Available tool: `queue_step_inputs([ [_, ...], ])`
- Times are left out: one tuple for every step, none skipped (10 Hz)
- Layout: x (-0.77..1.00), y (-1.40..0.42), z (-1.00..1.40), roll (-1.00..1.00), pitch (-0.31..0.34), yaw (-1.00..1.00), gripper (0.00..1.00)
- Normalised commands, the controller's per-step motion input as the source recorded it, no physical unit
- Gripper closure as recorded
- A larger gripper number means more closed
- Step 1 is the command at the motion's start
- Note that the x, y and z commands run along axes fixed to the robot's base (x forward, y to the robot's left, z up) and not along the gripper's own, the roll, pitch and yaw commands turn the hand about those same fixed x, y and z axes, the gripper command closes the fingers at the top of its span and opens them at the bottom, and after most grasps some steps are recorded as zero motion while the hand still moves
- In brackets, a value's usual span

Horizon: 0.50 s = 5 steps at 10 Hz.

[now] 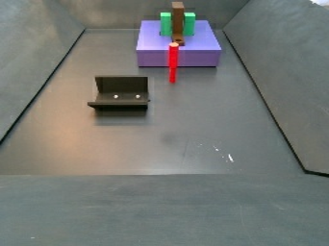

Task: Pick up the blue object. Move up. Move to above the board. Insert the blue object.
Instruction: Insert the blue object.

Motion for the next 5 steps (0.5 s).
queue_step_inputs([
  [-0.03, -1.0, -0.4, 0.05, 0.0, 0.0, 1.0],
  [0.0, -1.0, -0.49, 0.12, 0.0, 0.0, 1.0],
  [0.0, -1.0, -0.55, 0.16, -0.006, 0.0, 1.0],
  [0.0, -1.0, -0.61, 0.2, -0.03, 0.0, 1.0],
  [-0.06, -0.96, -0.59, 0.14, -0.049, 0.01, 1.0],
])
